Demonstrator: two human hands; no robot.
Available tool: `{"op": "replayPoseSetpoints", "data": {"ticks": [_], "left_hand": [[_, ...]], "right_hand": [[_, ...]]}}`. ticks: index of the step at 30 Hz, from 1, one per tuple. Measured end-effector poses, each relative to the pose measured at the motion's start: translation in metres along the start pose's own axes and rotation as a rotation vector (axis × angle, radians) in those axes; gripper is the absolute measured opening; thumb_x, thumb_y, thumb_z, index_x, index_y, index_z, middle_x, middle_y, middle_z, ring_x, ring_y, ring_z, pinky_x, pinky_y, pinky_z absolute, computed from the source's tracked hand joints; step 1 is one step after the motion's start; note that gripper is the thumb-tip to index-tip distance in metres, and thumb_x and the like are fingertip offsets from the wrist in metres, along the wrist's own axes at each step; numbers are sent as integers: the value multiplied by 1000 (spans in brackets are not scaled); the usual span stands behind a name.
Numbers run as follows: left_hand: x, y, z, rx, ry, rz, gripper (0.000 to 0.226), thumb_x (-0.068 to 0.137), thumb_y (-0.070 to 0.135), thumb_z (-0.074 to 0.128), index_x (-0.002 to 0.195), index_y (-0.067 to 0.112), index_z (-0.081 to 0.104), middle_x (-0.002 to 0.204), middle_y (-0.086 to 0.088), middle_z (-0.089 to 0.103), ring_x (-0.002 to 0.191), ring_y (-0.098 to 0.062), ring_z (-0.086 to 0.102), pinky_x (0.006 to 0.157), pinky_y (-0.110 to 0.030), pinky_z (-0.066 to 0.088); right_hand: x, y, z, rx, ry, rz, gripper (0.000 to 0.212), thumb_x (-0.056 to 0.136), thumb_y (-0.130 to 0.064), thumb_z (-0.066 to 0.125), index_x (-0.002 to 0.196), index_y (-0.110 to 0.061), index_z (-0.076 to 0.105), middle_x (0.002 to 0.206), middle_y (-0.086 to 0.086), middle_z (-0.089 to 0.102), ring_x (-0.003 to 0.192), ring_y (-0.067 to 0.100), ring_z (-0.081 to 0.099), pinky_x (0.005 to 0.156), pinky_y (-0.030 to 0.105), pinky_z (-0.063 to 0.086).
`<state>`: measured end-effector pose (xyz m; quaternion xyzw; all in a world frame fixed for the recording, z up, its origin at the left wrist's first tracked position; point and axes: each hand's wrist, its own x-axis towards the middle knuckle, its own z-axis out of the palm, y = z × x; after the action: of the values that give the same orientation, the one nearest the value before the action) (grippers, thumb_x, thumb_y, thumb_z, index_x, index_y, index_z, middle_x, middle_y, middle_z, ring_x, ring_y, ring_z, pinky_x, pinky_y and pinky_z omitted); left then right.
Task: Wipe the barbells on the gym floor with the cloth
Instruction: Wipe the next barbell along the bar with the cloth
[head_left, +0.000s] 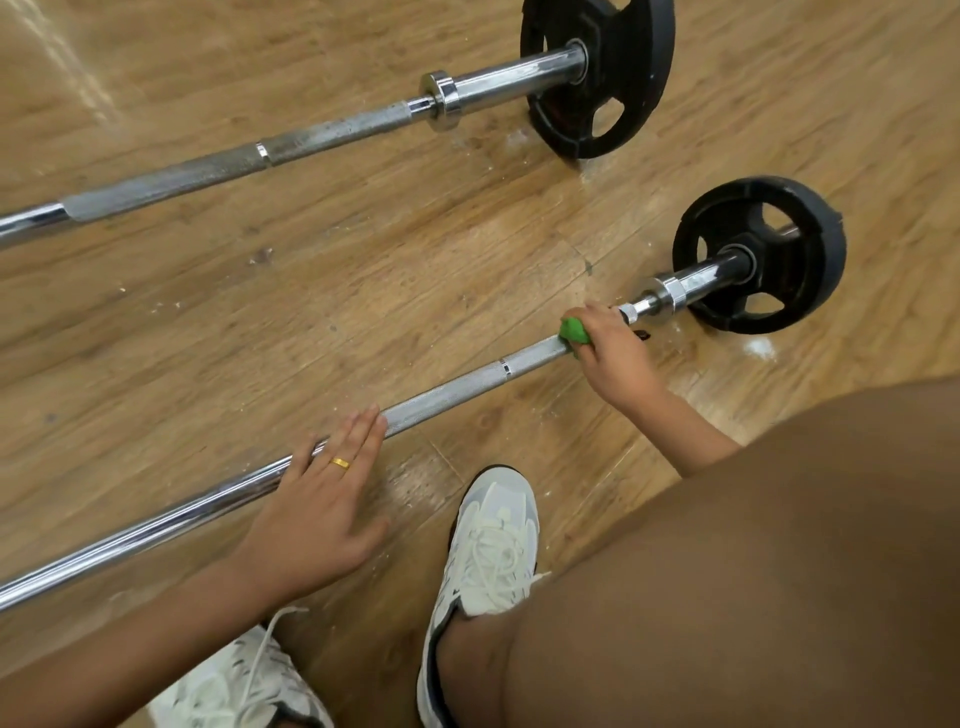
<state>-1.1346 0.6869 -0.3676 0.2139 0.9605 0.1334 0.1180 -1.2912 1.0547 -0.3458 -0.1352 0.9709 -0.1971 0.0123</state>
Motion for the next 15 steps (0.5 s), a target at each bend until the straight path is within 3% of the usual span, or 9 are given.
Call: {"op": "replayPoseSetpoints", "data": {"ticks": [3, 7, 10, 13, 15], "left_hand": [[-3, -1, 0, -63, 14, -58, 94, 88, 58, 38, 161, 23, -11, 169, 4, -11, 155, -12, -8, 122, -31, -13], [-16, 10, 10, -11, 2, -84, 99, 88, 63, 39, 161, 15, -8, 169, -4, -11, 156, -19, -7, 123, -37, -8], [-22, 13, 11, -24, -12, -54, 103, 87, 69, 38, 160, 18, -14, 169, -3, -14, 154, -15, -14, 122, -34, -9], [-26, 14, 9, -40, -13, -19, 102, 86, 65, 44, 162, 14, -3, 170, -5, -3, 155, -15, -7, 122, -29, -5], [-29, 14, 8, 11, -17, -8, 97, 87, 61, 44, 162, 11, 7, 169, -8, 6, 155, -18, 6, 121, -30, 0]], "right_hand": [[-4, 8, -7, -11, -32, -15, 18, 90, -1, 55, 98, -16, 62, 98, -1, 56, 95, 22, 47, 81, 30, 31], [-8, 13, -5, -25, 74, 127, 16, 92, -3, 57, 96, -17, 63, 98, 1, 55, 95, 22, 47, 77, 31, 33], [-19, -1, -2, -14, 36, 67, 22, 85, 4, 56, 96, -14, 62, 96, -1, 51, 93, 20, 46, 72, 33, 34], [-22, 3, -10, -9, -22, 62, 21, 86, 4, 56, 99, -12, 62, 100, 2, 57, 95, 22, 49, 74, 38, 41], [-22, 11, -12, -16, 23, 121, 13, 90, -1, 58, 95, -12, 63, 99, 4, 59, 95, 27, 52, 78, 42, 44]]}}
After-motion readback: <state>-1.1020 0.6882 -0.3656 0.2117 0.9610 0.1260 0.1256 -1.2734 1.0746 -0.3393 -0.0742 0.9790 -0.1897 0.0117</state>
